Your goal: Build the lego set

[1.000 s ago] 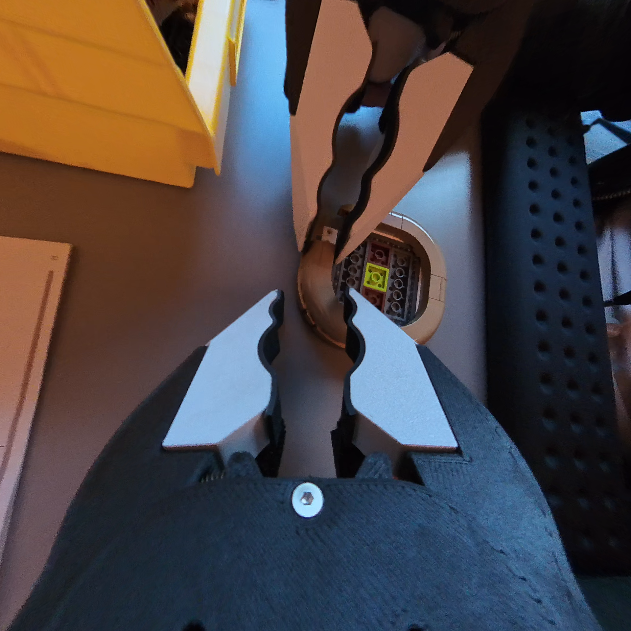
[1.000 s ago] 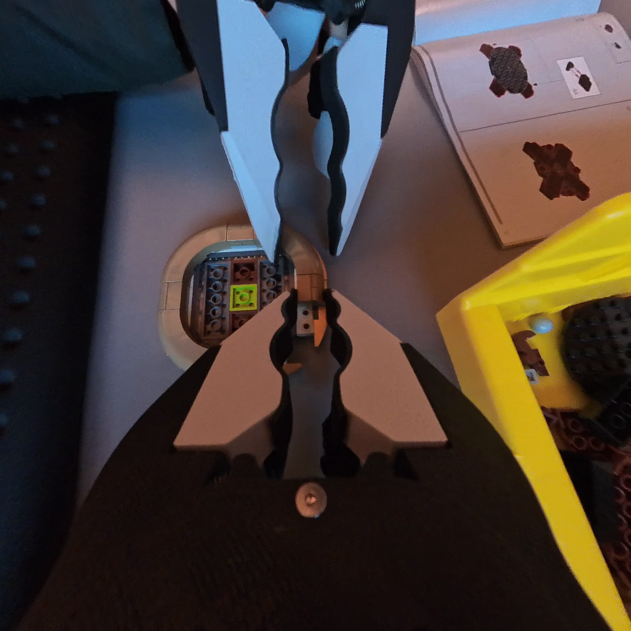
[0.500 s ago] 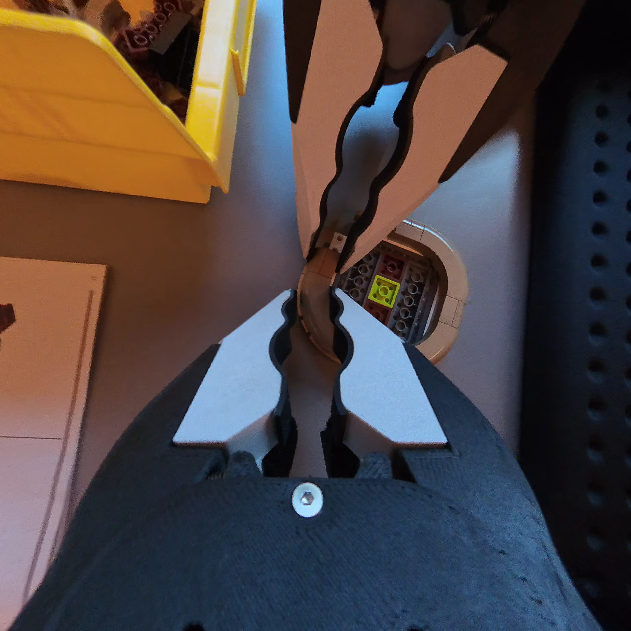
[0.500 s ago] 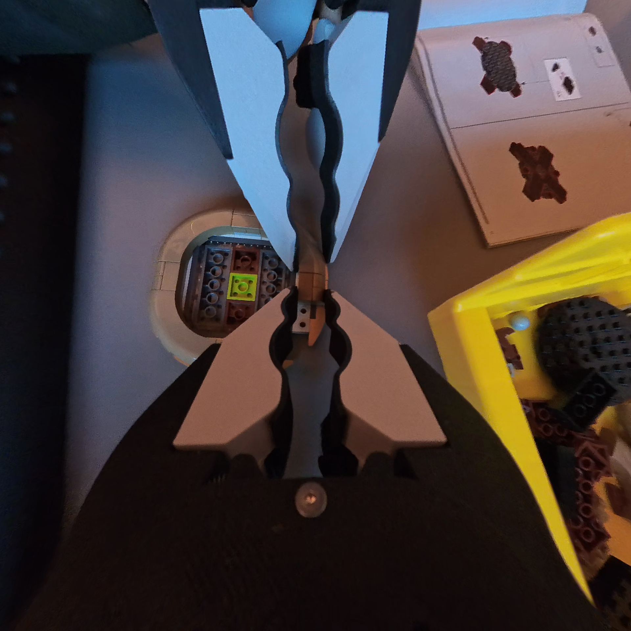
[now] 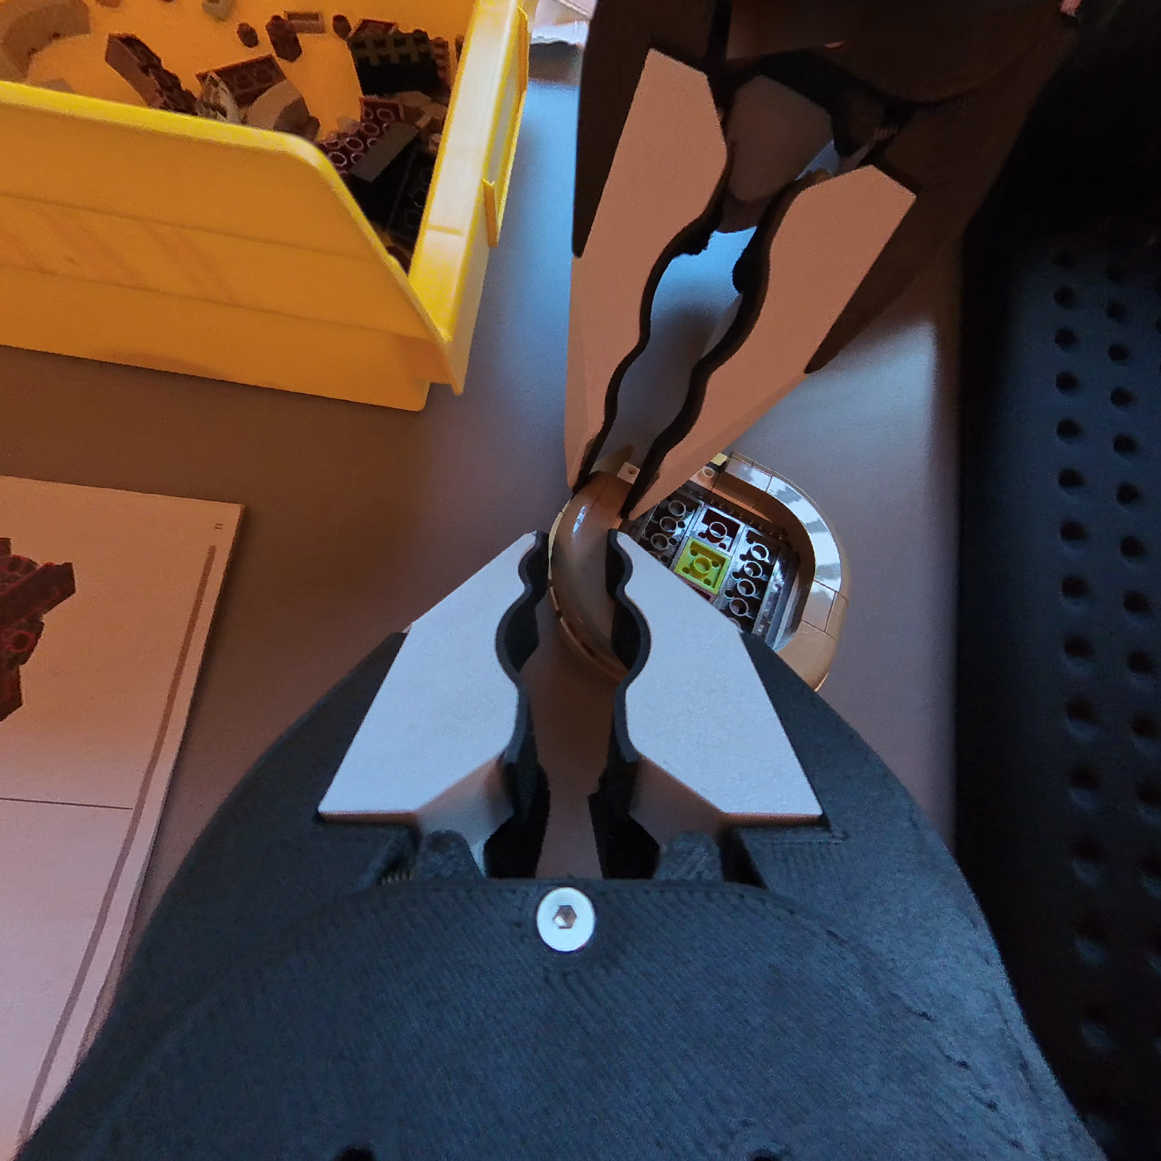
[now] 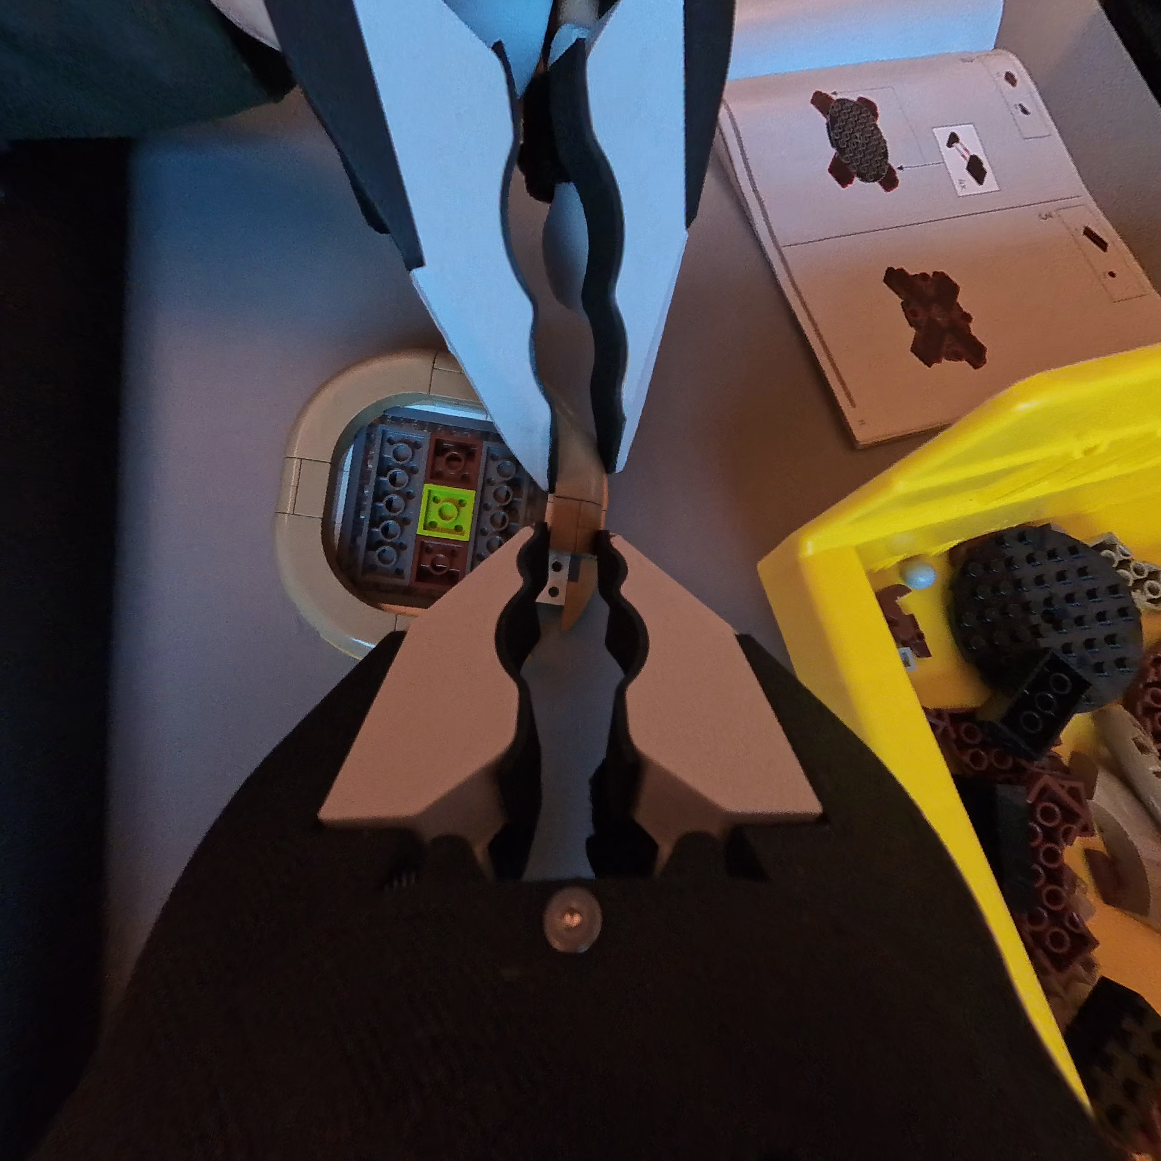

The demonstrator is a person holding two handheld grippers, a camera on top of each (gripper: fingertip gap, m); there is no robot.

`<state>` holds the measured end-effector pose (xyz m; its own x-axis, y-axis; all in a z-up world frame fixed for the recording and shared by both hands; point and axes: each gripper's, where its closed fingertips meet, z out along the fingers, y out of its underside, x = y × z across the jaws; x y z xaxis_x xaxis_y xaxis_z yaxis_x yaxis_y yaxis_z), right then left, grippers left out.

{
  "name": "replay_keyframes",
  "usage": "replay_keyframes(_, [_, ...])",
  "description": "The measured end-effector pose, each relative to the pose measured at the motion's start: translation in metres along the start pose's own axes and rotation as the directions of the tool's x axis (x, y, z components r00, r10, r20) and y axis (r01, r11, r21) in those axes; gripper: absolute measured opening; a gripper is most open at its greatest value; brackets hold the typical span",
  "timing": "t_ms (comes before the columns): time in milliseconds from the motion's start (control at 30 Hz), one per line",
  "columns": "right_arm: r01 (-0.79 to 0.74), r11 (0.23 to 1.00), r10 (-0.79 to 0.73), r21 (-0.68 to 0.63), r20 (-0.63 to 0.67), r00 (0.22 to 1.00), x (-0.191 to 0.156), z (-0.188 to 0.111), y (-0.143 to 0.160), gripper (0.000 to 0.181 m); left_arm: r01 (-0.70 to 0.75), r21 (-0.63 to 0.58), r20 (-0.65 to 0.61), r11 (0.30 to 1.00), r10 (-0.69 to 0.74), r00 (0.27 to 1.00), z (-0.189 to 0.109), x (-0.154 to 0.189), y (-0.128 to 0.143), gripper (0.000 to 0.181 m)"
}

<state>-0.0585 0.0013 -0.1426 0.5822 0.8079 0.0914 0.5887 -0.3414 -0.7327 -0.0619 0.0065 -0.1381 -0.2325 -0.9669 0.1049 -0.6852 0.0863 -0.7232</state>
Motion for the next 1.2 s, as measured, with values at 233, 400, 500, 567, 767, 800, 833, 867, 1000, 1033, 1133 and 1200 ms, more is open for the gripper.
replay_keyframes(233, [-0.010,1.000,0.010,-0.004,-0.015,1.000,0.000,0.000,-0.001,0.014,0.030,0.029,-0.017,0.999,-0.030,0.999,-0.003,0.000,-0.004,0.016])
replay_keyframes(400, [0.014,0.999,-0.016,-0.049,-0.044,0.999,0.003,-0.003,0.006,0.013,0.144,0.441,-0.053,0.886,-0.134,0.990,-0.091,-0.016,-0.053,0.015])
replay_keyframes(500, [-0.028,0.998,0.024,-0.049,-0.071,0.997,0.009,-0.007,0.000,0.014,0.178,0.408,-0.011,0.895,-0.190,0.982,-0.081,-0.025,-0.031,0.015])
replay_keyframes(567, [-0.046,0.994,0.038,-0.095,-0.084,0.996,0.014,-0.006,0.008,0.013,0.209,0.398,-0.076,0.893,-0.195,0.978,-0.071,-0.019,-0.034,0.015])
replay_keyframes(767, [-0.151,0.983,0.151,-0.102,-0.005,0.989,0.007,-0.010,0.010,0.016,0.274,0.401,-0.268,0.874,-0.175,0.948,-0.060,0.006,-0.045,0.015])
replay_keyframes(800, [-0.158,0.987,0.159,-0.026,0.001,0.987,0.008,-0.015,-0.003,0.025,0.331,0.402,-0.349,0.854,-0.191,0.918,-0.060,0.013,-0.051,0.015])
replay_keyframes(833, [-0.148,0.987,0.148,0.067,0.014,0.989,0.009,-0.022,-0.019,0.031,0.386,0.387,-0.430,0.838,-0.206,0.879,-0.059,0.020,-0.054,0.015])
replay_keyframes(867, [-0.114,0.978,0.112,0.174,0.024,0.993,0.008,-0.032,-0.036,0.032,0.429,0.365,-0.506,0.826,-0.211,0.836,-0.059,0.027,-0.057,0.015])
replay_keyframes(1000, [0.059,0.902,-0.076,0.428,0.023,0.997,-0.009,-0.063,-0.072,0.032,0.494,0.288,-0.616,0.820,-0.236,0.752,-0.051,0.040,-0.059,0.015])
replay_keyframes(1033, [0.078,0.898,-0.099,0.432,0.025,0.995,-0.012,-0.064,-0.072,0.028,0.498,0.281,-0.625,0.820,-0.237,0.743,-0.050,0.042,-0.059,0.015])
replay_keyframes(1133, [0.141,0.895,-0.163,0.424,0.014,0.987,-0.019,-0.063,-0.071,0.017,0.531,0.267,-0.665,0.804,-0.244,0.705,-0.051,0.045,-0.063,0.015])
replay_keyframes(1200, [0.177,0.901,-0.198,0.397,0.012,0.980,-0.023,-0.059,-0.068,0.017,0.543,0.257,-0.681,0.800,-0.249,0.689,-0.052,0.046,-0.063,0.015])
